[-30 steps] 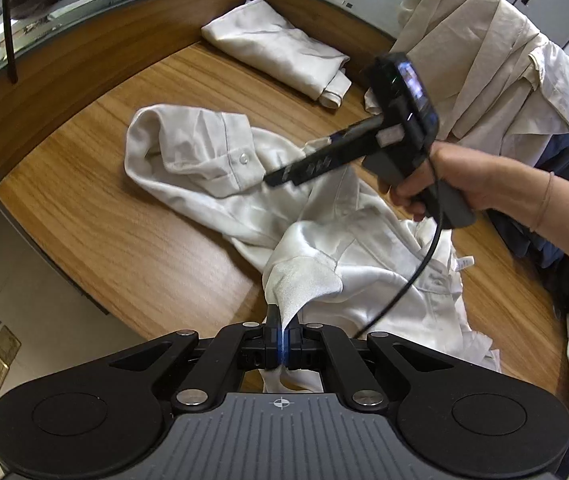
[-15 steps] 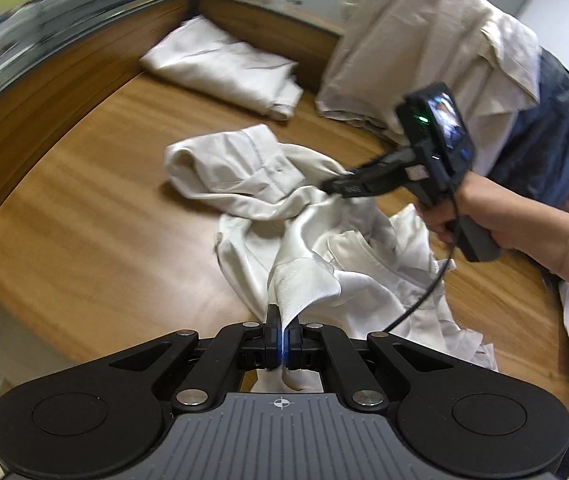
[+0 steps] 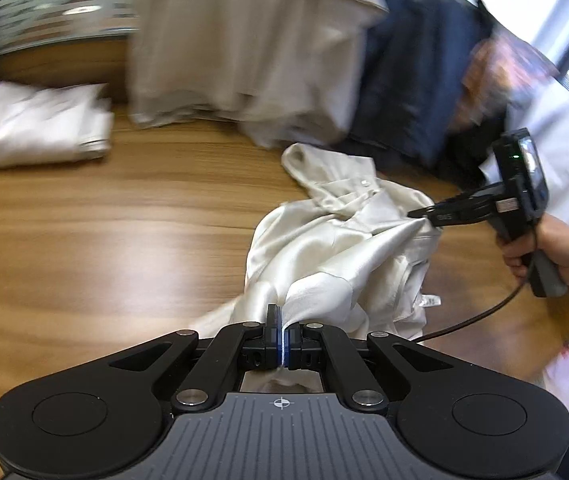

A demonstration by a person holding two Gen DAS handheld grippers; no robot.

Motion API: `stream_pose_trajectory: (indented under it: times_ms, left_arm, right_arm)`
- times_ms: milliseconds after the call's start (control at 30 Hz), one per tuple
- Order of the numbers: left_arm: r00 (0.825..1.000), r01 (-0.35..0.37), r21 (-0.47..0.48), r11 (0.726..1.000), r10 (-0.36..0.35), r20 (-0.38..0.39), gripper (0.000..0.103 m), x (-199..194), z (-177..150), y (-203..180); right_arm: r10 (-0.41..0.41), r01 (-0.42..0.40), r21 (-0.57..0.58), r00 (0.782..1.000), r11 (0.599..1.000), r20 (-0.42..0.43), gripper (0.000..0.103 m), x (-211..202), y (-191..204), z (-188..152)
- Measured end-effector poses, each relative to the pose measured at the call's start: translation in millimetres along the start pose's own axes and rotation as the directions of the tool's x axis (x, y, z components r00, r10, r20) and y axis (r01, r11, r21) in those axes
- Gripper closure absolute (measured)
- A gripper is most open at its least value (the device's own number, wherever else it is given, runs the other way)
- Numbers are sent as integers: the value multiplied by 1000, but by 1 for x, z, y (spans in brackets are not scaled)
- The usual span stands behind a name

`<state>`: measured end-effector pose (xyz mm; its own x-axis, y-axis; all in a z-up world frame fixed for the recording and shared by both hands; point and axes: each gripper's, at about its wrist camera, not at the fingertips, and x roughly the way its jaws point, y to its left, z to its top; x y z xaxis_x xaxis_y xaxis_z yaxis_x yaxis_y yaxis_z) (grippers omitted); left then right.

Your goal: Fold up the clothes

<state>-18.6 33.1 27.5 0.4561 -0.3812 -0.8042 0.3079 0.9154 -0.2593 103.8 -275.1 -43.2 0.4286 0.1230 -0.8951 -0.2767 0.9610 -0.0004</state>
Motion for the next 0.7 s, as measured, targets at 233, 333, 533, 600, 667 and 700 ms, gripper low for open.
stream_pose_trajectory:
  times_ms: [233, 333, 533, 600, 667, 700]
  left_arm:
    - [975, 211, 150, 966, -197, -105, 100, 25, 17, -50]
    - [953, 300, 160, 941, -286, -104, 100, 22, 26, -65]
    - [921, 387, 87, 918, -390, 12, 100, -11, 67, -59]
    - [915, 395, 41, 918, -398, 74, 100, -27, 85, -45]
    - [916, 383, -14, 924, -378, 133, 100, -39, 102, -24]
    - [918, 375, -45, 926, -364, 160, 100, -44, 109, -12]
  right_arm:
    - [-146, 135, 335, 989, 932, 8, 94, -78, -85, -107]
    - [-205, 161, 475, 978, 865, 44, 94, -122, -112, -141]
    - [-283, 100, 599, 934, 795, 219, 94, -198, -133, -139]
    - [-281, 67, 572, 914, 818, 295, 94, -209, -128, -113]
    - [-263, 31, 528, 891, 848, 370, 94, -214, -122, -80]
    - [-242, 8, 505, 884, 863, 399, 94, -211, -119, -62]
